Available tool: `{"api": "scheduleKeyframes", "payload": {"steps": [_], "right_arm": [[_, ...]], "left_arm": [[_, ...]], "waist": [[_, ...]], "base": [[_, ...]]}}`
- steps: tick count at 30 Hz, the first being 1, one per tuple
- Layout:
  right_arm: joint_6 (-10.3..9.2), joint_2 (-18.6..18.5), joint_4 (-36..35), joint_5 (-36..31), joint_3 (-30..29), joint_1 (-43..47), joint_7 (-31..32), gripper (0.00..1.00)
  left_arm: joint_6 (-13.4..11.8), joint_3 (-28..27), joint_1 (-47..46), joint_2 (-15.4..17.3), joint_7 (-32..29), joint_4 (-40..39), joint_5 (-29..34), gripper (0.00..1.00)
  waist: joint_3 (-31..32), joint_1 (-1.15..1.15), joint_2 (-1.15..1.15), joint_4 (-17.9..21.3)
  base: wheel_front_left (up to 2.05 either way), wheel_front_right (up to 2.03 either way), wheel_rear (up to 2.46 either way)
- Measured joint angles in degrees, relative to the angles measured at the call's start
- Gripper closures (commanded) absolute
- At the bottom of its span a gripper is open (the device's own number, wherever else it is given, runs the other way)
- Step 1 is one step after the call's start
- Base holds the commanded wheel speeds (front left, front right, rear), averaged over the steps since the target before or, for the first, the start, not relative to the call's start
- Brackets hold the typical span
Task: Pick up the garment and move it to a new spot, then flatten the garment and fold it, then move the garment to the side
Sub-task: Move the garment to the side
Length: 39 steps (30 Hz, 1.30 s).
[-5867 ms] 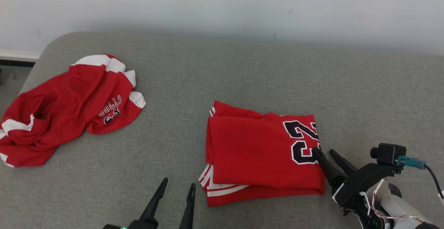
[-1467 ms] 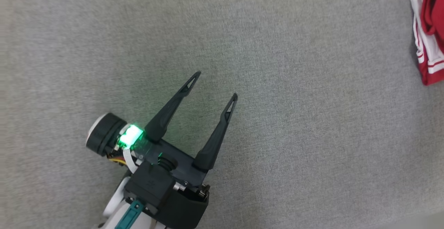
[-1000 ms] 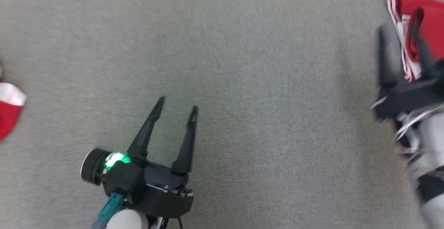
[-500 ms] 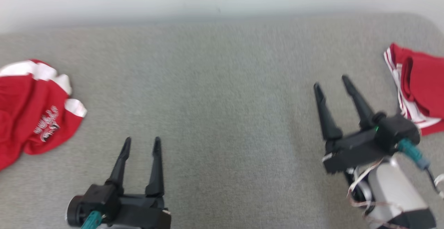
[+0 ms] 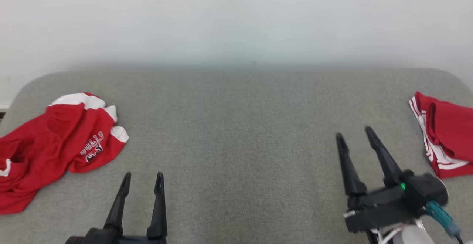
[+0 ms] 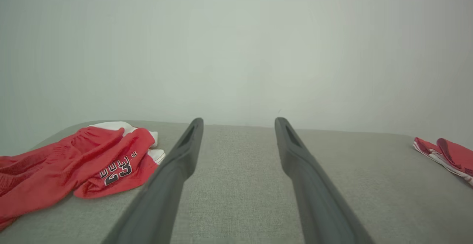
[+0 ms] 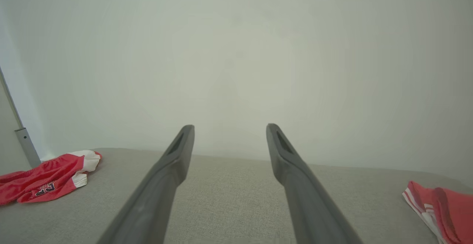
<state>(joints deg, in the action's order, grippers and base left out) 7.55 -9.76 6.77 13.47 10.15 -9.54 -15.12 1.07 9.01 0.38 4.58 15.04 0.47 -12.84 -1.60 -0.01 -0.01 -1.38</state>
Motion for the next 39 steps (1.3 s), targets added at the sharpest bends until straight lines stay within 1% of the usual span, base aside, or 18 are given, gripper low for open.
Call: {"api": "scheduleKeyframes", "payload": {"steps": [5,8,13,17,23,28,39], "right_arm": [[0.0,2.3,-1.1,-1.6,-3.0,5.5,0.0,0.0],[0.0,2.8,-2.2,-3.3,-4.5,8.6,0.0,0.0],[0.0,3.8,-4.7,-4.9,-5.6,12.7,0.0,0.0],[0.0,3.8,-5.0,-5.6,-5.5,15.4,0.0,0.0],[0.0,4.2,-5.5,-5.6,-4.8,16.7,0.0,0.0],[0.0,4.6,-5.7,-5.6,-5.2,17.6,0.0,0.0],[0.0,5.4,-5.0,-5.0,-6.2,18.3,0.0,0.0]], "left_arm": [[1.1,-1.3,2.3,-0.6,0.0,0.4,2.3,0.0],[2.0,-1.7,3.3,-0.8,0.0,1.1,3.5,0.0],[2.4,-3.8,4.9,-1.2,0.0,2.7,3.7,0.0],[2.5,-5.3,5.8,-1.4,0.0,3.3,3.8,0.0],[2.7,-6.9,7.1,-1.5,0.0,3.6,4.4,0.0],[3.5,-6.6,7.6,-1.6,0.0,4.4,5.4,0.0],[3.5,-6.0,7.8,-1.6,0.0,5.2,5.8,0.0]], "waist": [[2.0,0.0,0.0,-1.2],[3.0,0.01,0.0,-1.8],[4.4,0.01,0.01,-2.0],[5.3,0.01,0.01,-1.7],[6.2,0.01,0.01,-0.8],[6.8,0.01,0.01,-0.7],[7.4,0.01,0.02,-1.1]], "base": [[0.0,0.0,0.0],[0.0,0.0,0.0],[0.0,0.0,0.0],[0.0,0.0,0.0],[0.0,0.0,0.0],[0.0,0.0,0.0],[0.0,0.0,0.0]]}}
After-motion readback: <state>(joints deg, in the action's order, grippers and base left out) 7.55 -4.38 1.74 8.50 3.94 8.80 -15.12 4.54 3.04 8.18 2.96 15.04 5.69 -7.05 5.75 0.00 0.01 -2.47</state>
